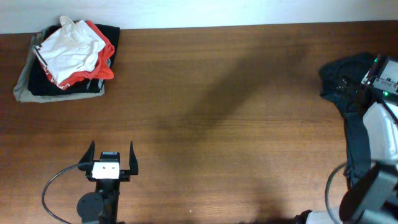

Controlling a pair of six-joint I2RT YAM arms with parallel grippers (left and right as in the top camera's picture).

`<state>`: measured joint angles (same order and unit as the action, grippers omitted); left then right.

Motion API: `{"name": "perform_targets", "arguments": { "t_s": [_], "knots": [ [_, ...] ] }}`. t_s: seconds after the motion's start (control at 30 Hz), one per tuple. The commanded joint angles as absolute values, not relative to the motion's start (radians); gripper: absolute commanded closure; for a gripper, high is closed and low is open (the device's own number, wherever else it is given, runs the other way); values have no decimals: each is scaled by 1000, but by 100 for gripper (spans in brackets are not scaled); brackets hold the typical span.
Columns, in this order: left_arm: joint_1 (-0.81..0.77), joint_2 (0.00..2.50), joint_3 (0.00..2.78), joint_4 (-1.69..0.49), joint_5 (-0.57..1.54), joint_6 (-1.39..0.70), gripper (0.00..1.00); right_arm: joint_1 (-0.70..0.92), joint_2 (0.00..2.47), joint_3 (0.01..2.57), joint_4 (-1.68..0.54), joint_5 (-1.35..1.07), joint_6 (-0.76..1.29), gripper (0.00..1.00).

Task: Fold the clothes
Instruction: 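Move the right gripper to the dark T-shirt and grasp its edge, then drag the T-shirt with the right gripper leftward onto the table center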

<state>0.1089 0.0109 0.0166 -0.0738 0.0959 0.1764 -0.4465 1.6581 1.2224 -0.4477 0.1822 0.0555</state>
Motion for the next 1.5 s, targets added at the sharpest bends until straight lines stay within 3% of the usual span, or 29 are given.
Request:
{"name": "perform_targets", "arguments": {
  "t_s": [0.0,0.27,0.4,0.83,0.93,1.1,1.23,1.37,1.47],
  "knots": [
    [114,6,9,-72,88,189,1,-476,1710,1240,-393,180,56,1],
    [114,6,9,-72,88,189,1,-486,1829,1240,-236,161,56,11],
    [114,6,9,-72,88,189,1,-486,1898,1240,-215,152,56,26],
    [114,6,9,-72,88,189,1,-525,2019,1240,-167,120,56,25],
    [114,6,9,-72,88,189,1,-542,2022,1240,-160,53,56,29],
    [114,6,9,-72,88,189,1,-553,2022,1240,-156,-17,56,44],
    [114,6,9,-72,88,189,1,-553,2022,1240,-160,-35,60,68],
    [114,6,9,-72,88,189,1,-553,2022,1240,-163,-43,60,81],
    [114,6,9,-72,88,189,1,-553,2022,1240,-164,-42,60,80]
  ]
}}
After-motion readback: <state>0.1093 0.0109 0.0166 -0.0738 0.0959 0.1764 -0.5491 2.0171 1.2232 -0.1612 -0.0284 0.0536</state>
